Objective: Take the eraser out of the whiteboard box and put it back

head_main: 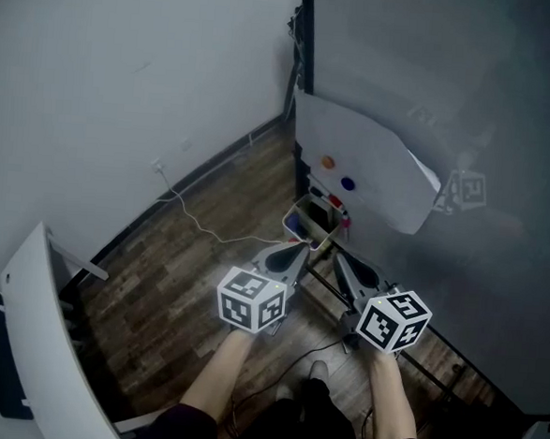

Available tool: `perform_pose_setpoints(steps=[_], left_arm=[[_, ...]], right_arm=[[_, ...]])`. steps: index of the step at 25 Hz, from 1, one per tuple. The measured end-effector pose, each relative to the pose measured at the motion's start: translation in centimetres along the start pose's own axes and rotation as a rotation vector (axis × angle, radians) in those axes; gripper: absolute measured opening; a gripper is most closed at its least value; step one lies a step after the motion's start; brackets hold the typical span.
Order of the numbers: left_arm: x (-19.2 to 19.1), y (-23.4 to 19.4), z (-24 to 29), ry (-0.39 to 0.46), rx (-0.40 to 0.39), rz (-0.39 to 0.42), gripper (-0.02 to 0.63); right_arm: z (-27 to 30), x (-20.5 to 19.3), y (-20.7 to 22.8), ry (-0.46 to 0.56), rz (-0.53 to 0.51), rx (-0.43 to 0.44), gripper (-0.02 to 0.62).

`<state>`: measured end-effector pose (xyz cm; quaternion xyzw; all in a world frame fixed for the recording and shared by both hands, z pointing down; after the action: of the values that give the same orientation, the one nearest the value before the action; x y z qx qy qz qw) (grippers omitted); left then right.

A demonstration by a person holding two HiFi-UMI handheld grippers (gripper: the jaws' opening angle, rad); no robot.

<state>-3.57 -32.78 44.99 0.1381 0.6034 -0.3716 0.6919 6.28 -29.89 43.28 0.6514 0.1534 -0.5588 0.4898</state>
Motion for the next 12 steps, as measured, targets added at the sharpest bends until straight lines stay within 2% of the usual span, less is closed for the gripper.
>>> perform_pose_setpoints(steps=[7, 12], left_arm=[[-0.9, -3.1, 4.6, -0.001, 0.038, 0.032, 0.011], [-1.3, -4.9, 7.8, -0.026, 0.055, 0.016, 0.114]], right_arm=[[1.9, -0.9, 1.9, 0.003, 0.025, 0.005, 0.003], [2.2, -1.6, 2.6, 0.007, 0.035, 0.017, 0.003]])
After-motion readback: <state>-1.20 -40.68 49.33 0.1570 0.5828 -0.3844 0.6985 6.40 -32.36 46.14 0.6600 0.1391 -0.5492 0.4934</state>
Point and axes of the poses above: the fingertips, and each gripper's own axes: z forward along the fingers, y to its right, x out of its top, the point moved 3 cm from there along -z, backward along the fingers, and after that the axes turned 1 degree about -x, right-handed, at the moved point
